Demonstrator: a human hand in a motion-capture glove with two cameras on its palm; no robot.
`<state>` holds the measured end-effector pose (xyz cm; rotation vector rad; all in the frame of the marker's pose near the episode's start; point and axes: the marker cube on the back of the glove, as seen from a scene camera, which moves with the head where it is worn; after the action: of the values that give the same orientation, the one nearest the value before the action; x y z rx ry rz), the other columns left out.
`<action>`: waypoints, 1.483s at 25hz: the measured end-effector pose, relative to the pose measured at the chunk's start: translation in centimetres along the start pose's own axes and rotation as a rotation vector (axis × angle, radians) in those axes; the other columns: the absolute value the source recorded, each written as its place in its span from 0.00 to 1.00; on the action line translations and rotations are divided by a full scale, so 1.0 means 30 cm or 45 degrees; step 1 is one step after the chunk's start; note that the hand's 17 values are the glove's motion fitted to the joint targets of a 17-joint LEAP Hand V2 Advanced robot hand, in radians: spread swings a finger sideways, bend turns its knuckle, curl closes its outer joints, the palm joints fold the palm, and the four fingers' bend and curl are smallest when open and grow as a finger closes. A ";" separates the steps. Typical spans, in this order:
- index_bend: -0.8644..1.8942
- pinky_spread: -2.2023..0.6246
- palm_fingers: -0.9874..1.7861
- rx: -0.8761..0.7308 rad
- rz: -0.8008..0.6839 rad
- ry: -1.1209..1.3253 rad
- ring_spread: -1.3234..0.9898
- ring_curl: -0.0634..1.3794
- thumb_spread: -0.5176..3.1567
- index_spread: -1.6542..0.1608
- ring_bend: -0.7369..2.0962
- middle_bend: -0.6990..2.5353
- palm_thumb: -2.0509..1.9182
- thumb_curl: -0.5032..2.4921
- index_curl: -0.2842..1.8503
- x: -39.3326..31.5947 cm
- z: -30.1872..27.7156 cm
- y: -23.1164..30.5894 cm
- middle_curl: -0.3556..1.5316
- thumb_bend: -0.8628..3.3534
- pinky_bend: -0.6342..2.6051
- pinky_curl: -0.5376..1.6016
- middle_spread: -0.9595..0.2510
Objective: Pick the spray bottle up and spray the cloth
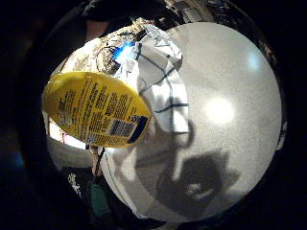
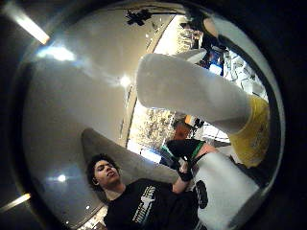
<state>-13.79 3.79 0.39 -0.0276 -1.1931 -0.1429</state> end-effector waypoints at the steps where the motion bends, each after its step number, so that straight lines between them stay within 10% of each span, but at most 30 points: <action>1: 0.33 0.90 0.47 -0.001 0.003 0.002 0.58 0.27 0.38 0.71 0.34 0.33 0.66 0.30 0.25 0.002 0.006 -0.004 0.42 0.19 0.31 0.42 0.79; 31: 0.35 0.91 0.46 -0.108 0.014 -0.067 0.60 0.27 0.37 0.70 0.36 0.34 0.67 0.29 0.21 0.002 0.260 -0.081 0.40 0.20 0.35 0.42 0.81; 37: 0.49 0.91 0.63 -0.063 0.032 -0.083 0.59 0.24 0.37 0.74 0.34 0.33 0.70 0.30 0.27 -0.011 0.286 -0.101 0.39 0.21 0.29 0.39 0.78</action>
<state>-22.22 1.66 3.07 -0.0912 -1.2538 -0.1507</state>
